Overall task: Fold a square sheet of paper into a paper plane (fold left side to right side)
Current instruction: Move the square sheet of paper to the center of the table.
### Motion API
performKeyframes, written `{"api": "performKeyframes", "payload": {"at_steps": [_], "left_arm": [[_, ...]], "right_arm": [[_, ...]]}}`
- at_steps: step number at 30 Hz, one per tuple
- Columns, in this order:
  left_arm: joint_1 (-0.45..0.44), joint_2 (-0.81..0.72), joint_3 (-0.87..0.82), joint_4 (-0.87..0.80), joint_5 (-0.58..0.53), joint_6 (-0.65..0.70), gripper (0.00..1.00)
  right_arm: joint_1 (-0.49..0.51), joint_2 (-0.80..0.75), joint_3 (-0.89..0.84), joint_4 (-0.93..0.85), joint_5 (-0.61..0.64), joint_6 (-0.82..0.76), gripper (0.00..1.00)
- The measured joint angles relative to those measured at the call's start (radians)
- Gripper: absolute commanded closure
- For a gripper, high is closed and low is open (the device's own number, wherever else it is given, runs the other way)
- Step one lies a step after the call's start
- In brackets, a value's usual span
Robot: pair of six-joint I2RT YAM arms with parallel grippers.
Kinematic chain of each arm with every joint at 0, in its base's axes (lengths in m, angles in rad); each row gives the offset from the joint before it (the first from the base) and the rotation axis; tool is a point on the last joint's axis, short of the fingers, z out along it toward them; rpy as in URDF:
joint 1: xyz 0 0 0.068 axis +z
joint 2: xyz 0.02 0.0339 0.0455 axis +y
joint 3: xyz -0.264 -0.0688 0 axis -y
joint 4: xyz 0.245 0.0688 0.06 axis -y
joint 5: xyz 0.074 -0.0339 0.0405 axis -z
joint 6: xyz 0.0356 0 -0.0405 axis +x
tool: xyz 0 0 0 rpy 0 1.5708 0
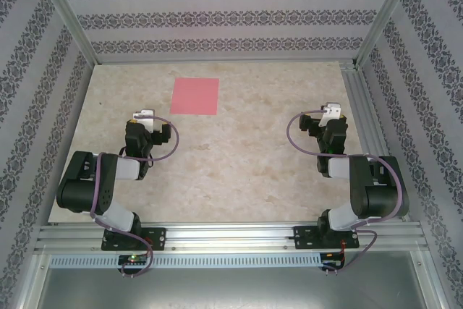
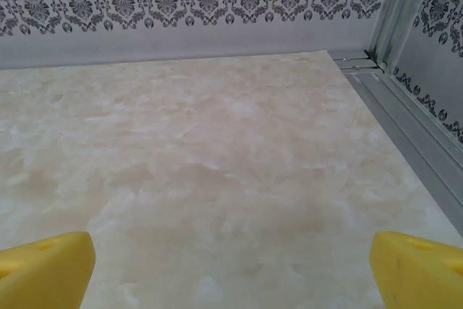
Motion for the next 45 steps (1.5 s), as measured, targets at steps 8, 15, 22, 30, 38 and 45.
{"api": "performKeyframes", "payload": {"at_steps": [8, 15, 22, 30, 38, 45], "left_arm": [[0.0, 0.0, 0.0, 0.0, 0.0, 0.003, 0.0], [0.0, 0.0, 0.0, 0.0, 0.0, 0.004, 0.0], [0.0, -0.005, 0.009, -0.024, 0.0, 0.004, 0.0], [0.0, -0.33, 0.194, -0.424, 0.016, -0.065, 0.0], [0.0, -0.272, 0.523, -0.835, 0.081, -0.262, 0.0], [0.0, 0.11, 0.857, -1.11, 0.218, -0.318, 0.0]], "right_arm": [[0.0, 0.0, 0.0, 0.0, 0.0, 0.0, 0.02], [0.0, 0.0, 0.0, 0.0, -0.004, 0.003, 0.02], [0.0, -0.005, 0.002, -0.015, -0.007, 0.004, 0.02], [0.014, -0.148, 0.345, -0.545, -0.026, 0.084, 0.02], [0.224, 0.024, 0.668, -0.782, -0.03, 0.285, 0.02], [0.368, 0.195, 0.737, -0.878, -0.025, 0.404, 0.02]]}}
